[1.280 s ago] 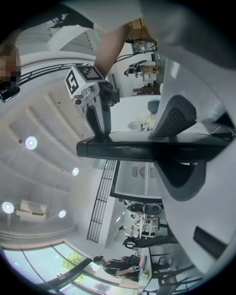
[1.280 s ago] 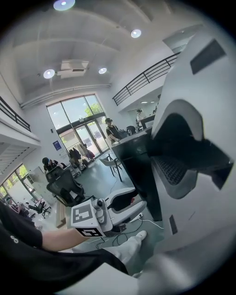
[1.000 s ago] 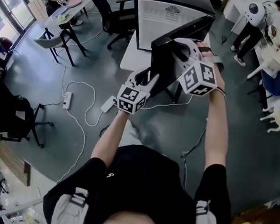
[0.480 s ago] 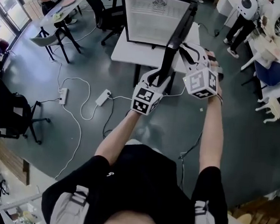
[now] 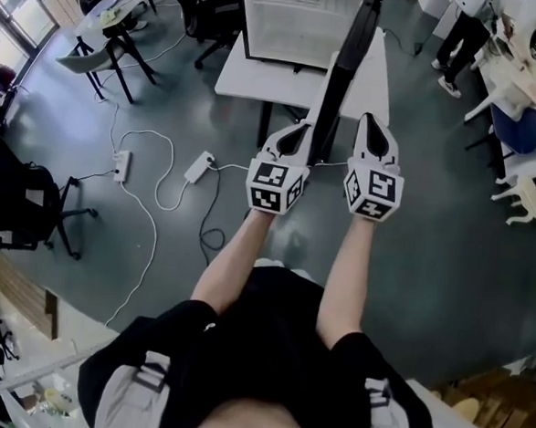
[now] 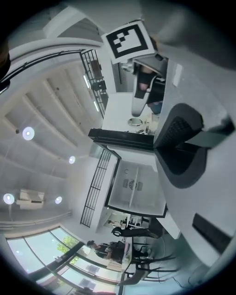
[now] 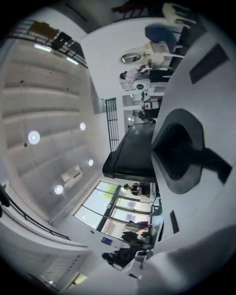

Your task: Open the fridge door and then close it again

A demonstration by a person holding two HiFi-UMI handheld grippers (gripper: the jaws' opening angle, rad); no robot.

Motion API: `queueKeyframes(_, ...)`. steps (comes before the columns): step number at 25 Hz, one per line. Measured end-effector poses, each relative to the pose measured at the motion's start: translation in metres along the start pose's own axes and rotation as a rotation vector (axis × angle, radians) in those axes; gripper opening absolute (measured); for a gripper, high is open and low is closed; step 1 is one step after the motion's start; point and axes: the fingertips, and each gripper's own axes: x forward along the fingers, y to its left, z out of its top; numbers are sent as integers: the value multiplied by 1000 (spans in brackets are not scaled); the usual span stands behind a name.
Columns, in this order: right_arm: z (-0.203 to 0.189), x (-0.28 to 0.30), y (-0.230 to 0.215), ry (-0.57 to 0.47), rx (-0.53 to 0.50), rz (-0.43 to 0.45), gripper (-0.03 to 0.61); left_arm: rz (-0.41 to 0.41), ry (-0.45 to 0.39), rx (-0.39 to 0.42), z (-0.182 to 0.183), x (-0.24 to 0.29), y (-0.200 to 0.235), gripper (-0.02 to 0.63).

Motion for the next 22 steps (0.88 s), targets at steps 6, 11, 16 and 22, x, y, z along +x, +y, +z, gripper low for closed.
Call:
queueKeyframes(6,-55,-24,22,104,68,46,-6,26,0,8,-4,-20,6,0)
queueKeyframes(11,-69,-30,20,136,80,35,-6,46,55,47,-28,-23,10,-1)
queueKeyframes(16,-64,-31,21,127,72,47,-6,42,41,53,-24,-24,7,0)
queueKeyframes(22,-61,-36,16,122,67,58,-6,32,46,92,-25,-19,-3,0)
